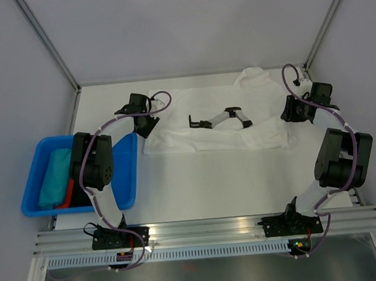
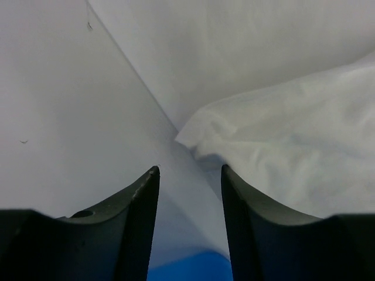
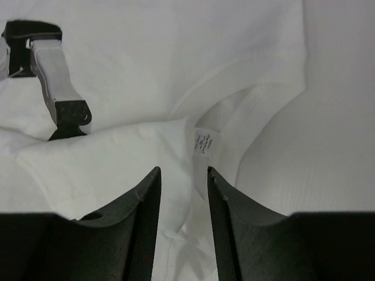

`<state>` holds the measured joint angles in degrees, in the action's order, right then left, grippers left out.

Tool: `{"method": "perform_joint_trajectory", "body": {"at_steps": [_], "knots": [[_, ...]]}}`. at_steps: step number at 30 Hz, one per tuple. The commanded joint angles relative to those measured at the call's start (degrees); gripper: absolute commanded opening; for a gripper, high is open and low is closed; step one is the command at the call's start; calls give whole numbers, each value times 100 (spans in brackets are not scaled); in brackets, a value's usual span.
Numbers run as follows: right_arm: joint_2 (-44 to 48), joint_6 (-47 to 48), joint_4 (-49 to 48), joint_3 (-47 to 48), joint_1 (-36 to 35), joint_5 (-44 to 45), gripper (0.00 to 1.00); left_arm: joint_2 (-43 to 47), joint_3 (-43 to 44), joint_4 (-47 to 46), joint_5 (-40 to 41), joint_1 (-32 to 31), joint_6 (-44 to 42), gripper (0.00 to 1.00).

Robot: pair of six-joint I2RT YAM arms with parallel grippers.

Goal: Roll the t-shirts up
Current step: Fold the tshirt

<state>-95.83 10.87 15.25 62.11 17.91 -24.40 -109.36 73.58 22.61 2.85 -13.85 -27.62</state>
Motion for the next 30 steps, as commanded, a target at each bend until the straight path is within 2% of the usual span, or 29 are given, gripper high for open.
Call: {"method": "perform_joint_trajectory", "body": {"at_steps": [1, 2, 5, 8, 9, 12, 16, 17, 21, 26, 30], "knots": [[354, -1389, 99, 477, 124, 927, 43, 450, 148, -20, -258, -30, 160, 53], [468, -1647, 275, 539, 186, 1433, 42, 546, 113, -11, -537, -74, 134, 54], [626, -2316, 1417, 811, 397, 1938, 41, 977, -36, -20, -951, -197, -58, 55], [1055, -2633, 1596, 190, 424, 1765, 38, 1644, -440, 6, -1505, -337, -680, 57], [1162, -2660, 1500, -21, 424, 1598, 36, 1872, -772, 24, -1811, -477, -884, 62], [1357, -2670, 1490, -523, 424, 1386, 35, 2463, -1422, 33, -1684, -803, -1631, 70], [1339, -2573, 1473, -691, 424, 772, 39, 2140, -1689, 24, -955, -909, -1984, 70], [1365, -2590, 1438, -735, 424, 701, 45, 1964, -1672, 33, -779, -909, -1967, 69], [1339, -2494, 1394, -893, 415, 524, 49, 1919, -1706, -37, -1005, -918, -1967, 71], [998, -2467, 1262, -999, 415, 463, 46, 1445, -1637, -222, -761, -918, -2046, 71], [821, -2546, 973, -1130, 424, 830, 41, 1023, -1548, -406, -330, -918, -2020, 66]]}}
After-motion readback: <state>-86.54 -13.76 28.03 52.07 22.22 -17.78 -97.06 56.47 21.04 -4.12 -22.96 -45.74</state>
